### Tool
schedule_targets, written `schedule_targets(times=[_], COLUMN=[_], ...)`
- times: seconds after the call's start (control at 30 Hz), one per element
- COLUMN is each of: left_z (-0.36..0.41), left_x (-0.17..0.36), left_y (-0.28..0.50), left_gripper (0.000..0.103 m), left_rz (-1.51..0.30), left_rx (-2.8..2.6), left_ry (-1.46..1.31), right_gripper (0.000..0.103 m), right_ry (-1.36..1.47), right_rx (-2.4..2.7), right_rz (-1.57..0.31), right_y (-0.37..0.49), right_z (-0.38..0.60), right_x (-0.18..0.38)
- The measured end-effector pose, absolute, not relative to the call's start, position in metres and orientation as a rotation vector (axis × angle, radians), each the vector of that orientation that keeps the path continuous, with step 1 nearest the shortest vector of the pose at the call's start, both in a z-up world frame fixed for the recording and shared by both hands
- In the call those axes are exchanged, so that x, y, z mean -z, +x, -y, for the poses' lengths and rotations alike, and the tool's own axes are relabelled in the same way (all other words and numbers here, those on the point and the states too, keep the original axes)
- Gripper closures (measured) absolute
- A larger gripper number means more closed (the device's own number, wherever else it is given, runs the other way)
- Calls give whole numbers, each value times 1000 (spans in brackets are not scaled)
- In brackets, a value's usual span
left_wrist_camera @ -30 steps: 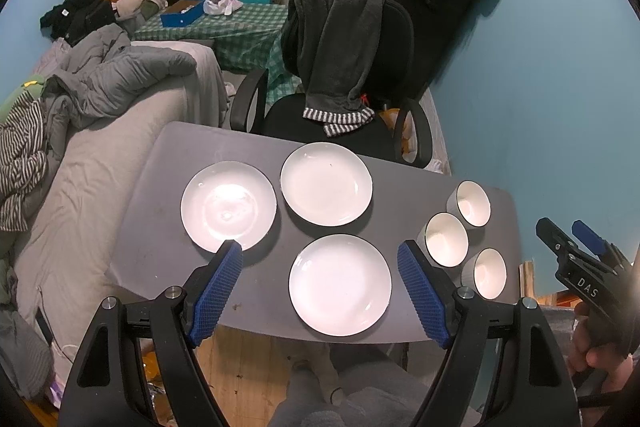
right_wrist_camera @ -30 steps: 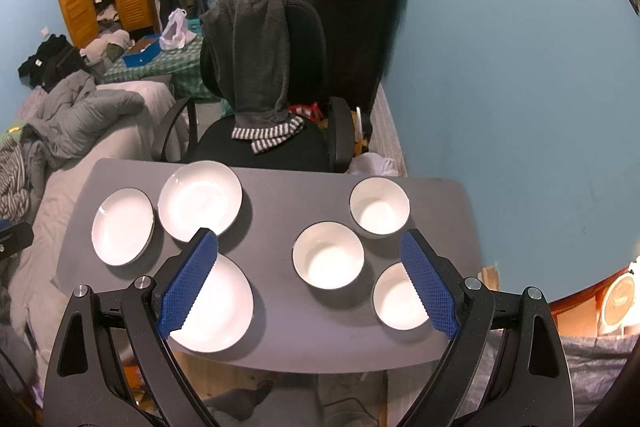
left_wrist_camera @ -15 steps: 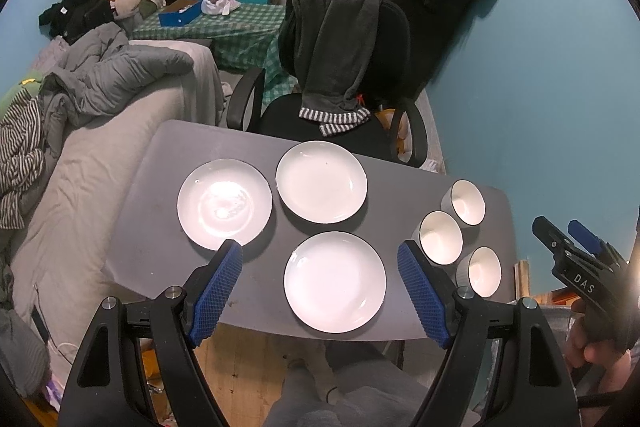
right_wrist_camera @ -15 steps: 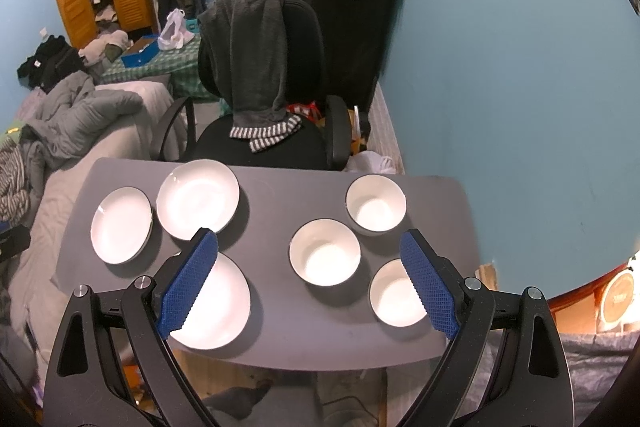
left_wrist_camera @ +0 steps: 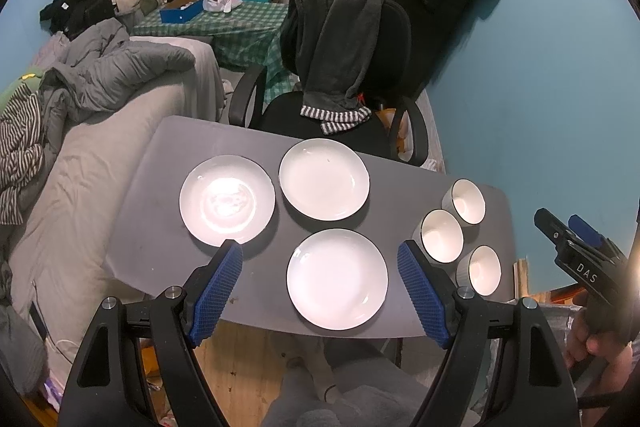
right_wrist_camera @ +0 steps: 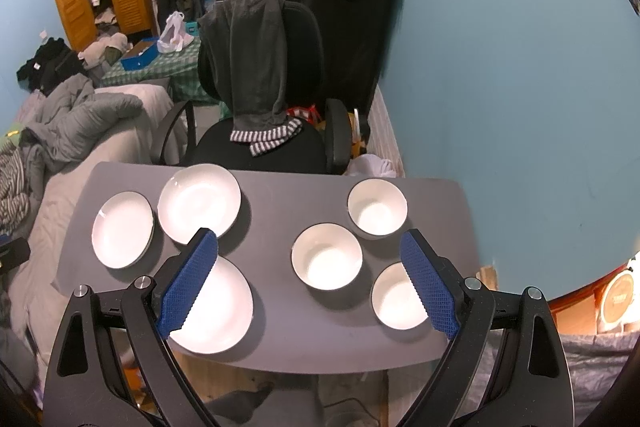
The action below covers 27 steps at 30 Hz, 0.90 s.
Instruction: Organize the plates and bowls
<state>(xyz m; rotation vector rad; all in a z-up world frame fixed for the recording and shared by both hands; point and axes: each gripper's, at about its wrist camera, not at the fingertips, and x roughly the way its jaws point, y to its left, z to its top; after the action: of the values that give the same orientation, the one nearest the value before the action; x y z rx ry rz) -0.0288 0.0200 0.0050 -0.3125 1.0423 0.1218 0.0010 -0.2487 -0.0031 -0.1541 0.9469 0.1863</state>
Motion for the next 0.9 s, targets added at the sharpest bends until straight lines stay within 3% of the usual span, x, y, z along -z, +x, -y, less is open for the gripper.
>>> schedule_targets(times=[0.9], left_z=[-63], left_x=[29], left_y=[-36], left_gripper=[22], left_rz=[-1068], left_rx=[-149], left_ry=[-347], right_gripper=[12], right_ry=[-278], right_rx=[-314], right_rz=[-988], right_y=[10], right_z=[196], right_x=[32])
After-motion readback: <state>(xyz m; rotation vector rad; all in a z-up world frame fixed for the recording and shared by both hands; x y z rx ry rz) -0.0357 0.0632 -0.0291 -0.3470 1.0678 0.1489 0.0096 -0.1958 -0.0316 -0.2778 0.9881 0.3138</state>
